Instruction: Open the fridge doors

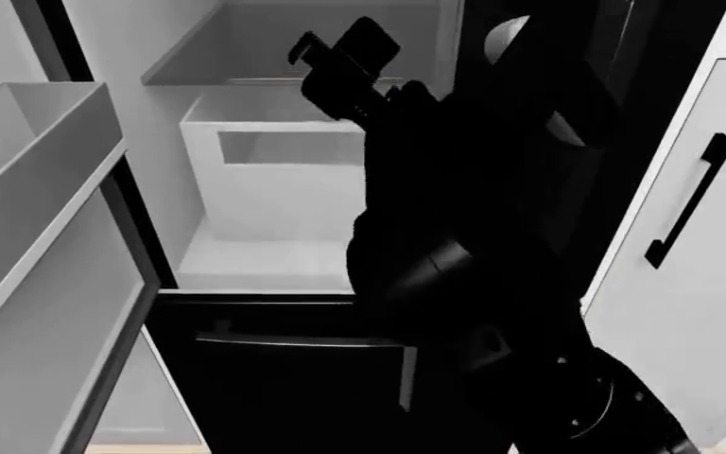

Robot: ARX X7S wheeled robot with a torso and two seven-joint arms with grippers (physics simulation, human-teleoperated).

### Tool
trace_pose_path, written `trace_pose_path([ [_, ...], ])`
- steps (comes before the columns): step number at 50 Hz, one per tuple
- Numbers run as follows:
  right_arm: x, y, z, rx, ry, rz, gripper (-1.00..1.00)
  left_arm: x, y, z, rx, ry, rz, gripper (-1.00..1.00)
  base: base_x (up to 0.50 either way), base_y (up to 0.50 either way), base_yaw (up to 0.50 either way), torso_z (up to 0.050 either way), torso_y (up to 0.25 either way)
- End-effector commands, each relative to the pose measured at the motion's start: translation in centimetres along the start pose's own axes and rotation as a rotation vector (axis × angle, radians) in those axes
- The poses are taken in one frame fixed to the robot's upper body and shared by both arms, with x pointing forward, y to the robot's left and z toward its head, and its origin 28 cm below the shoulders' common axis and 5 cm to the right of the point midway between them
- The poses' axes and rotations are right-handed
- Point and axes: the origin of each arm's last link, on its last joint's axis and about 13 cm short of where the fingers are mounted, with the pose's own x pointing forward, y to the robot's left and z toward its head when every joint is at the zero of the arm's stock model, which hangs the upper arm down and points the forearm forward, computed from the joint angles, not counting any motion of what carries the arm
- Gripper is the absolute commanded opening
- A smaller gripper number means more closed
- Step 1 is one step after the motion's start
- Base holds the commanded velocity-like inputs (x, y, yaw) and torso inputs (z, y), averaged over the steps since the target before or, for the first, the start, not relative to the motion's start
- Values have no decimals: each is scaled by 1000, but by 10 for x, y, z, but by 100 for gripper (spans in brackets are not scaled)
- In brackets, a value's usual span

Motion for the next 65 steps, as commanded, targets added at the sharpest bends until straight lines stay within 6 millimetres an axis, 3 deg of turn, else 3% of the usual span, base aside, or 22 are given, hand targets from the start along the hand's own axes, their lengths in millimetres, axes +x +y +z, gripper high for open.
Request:
trace_pose_path([
  [1,64,-86,52,4,-459,-738,100,-1,-6,0,3,1,-10,100,0,0,0,0,0],
  [16,31,-122,76,150,-588,-896,100,-1,-10,-1,7,1,-16,100,0,0,0,0,0],
  [22,-5,-124,95,177,-719,-907,100,1,-10,-2,2,5,-16,100,0,0,0,0,0],
  [37,-67,-153,118,266,-882,-1057,100,-1,-19,-1,5,2,-32,100,0,0,0,1,0],
  [51,-104,-199,131,329,-1013,-1168,100,-1,-21,-2,6,4,-34,100,0,0,0,2,0],
  [59,-152,-229,137,390,-1097,-1275,100,0,-23,-2,7,4,-36,100,0,0,0,1,0],
  [65,-182,-241,136,420,-1151,-1359,100,-2,-25,-3,6,6,-39,100,0,0,0,0,0],
])
